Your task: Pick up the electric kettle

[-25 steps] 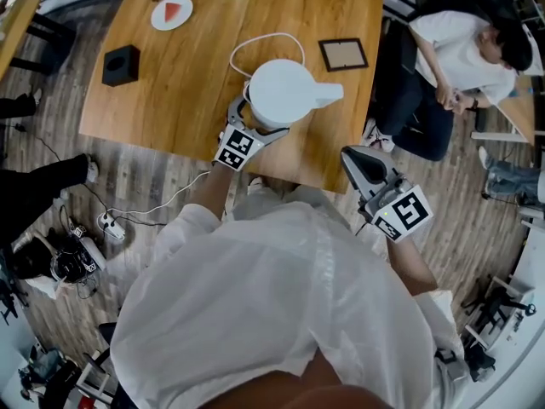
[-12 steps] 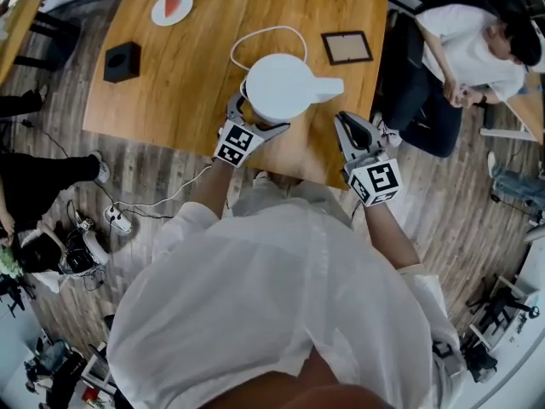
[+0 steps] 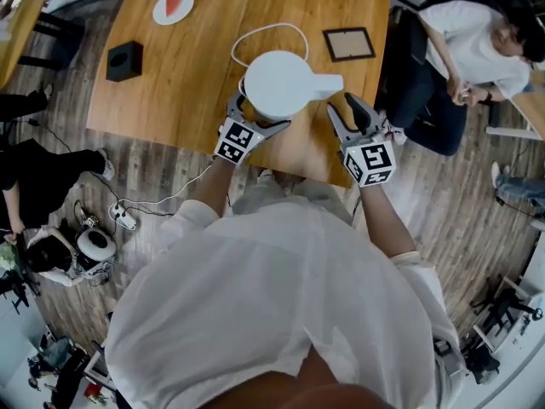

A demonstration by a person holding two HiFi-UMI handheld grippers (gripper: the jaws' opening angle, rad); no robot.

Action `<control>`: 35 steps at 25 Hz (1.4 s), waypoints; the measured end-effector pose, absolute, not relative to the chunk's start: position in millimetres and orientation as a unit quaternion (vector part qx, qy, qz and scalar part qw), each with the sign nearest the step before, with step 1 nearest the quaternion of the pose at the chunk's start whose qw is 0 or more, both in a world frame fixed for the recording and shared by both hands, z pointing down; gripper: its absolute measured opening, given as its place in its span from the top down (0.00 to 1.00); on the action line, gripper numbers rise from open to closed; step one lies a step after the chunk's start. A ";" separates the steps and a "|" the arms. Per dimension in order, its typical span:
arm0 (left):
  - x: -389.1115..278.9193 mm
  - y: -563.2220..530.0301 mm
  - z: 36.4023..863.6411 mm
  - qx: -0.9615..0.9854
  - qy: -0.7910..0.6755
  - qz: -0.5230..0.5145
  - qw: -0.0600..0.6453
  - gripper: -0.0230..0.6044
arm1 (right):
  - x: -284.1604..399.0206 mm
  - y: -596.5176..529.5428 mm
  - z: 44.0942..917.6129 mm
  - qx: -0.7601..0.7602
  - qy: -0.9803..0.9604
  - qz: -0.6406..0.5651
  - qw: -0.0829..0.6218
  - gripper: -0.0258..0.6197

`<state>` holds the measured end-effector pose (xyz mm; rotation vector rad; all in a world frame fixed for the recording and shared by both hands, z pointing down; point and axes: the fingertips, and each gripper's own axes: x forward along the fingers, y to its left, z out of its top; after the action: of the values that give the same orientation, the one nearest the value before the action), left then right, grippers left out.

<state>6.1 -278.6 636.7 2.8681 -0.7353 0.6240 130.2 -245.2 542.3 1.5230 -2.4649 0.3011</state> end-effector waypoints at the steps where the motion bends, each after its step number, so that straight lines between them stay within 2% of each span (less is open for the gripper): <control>1: 6.2 -278.4 636.9 0.946 -0.243 0.207 0.058 0.04 | 130.0 -249.9 543.9 0.521 -0.840 0.101 0.117 0.69; 9: 7.1 -276.3 635.0 0.944 -0.249 0.209 0.061 0.04 | 118.9 -280.9 550.5 0.534 -0.830 0.079 0.144 0.69; 19: 7.2 -277.0 635.2 0.942 -0.256 0.209 0.065 0.04 | 112.2 -317.6 550.1 0.557 -0.817 0.083 0.121 0.70; 20: 7.1 -277.1 635.6 0.942 -0.256 0.209 0.067 0.04 | 110.4 -320.0 548.4 0.552 -0.821 0.084 0.116 0.71; 22: 7.1 -277.1 635.8 0.941 -0.255 0.210 0.069 0.04 | 107.3 -322.6 545.1 0.542 -0.829 0.085 0.111 0.80; 35: 3.9 -275.5 625.5 0.938 -0.261 0.211 0.085 0.04 | 105.8 -326.5 533.6 0.548 -0.825 0.108 0.091 0.81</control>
<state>3.9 -275.5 625.5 2.7973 -0.7774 0.6299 105.8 -326.5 533.6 1.6276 -2.4497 0.3197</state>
